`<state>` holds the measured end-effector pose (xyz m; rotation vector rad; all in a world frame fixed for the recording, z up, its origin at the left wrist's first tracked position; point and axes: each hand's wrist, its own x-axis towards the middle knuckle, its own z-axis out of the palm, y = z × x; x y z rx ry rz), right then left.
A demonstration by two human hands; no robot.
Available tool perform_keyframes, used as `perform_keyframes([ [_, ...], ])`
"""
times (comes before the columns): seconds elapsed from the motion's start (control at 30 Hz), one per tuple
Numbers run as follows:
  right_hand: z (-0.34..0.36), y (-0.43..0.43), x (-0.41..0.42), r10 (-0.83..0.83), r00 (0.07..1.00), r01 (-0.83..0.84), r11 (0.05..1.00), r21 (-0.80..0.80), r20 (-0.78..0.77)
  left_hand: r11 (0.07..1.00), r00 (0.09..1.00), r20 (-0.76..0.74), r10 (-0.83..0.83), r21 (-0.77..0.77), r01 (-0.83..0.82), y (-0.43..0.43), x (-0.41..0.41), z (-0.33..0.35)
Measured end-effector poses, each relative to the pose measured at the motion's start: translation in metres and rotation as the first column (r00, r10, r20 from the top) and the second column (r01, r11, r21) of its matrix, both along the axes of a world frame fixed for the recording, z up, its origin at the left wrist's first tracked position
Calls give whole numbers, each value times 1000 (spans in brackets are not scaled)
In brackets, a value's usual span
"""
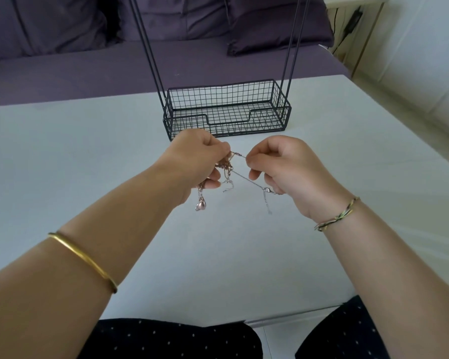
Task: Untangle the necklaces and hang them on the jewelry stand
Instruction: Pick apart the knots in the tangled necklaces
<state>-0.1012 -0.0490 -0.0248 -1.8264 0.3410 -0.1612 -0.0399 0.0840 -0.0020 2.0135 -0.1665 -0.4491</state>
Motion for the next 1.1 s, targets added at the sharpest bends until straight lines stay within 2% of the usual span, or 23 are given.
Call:
perform_keyframes([
  [0.27,-1,-1,0,-16,998,18,999,-26,52,998,991,-128,-38,-54,32,-1,-3,4],
  [0.5,1,-5,0,-85,996,83,995,47,42,999,981,-193,-8,-45,-1,2,-2,6],
  [0.67,-1,-4,1,-88,993,97,989,107,-83,973,962,-260,88,-183,-138,2,1,7],
  [0.8,-1,-2,0,-22,987,43,990,132,-157,932,936,-339,95,-300,-203,2,2,6],
  [1.1,-1,-3,1,29,984,-13,996,93,-174,858,904,-418,89,-429,-283,-1,4,7],
])
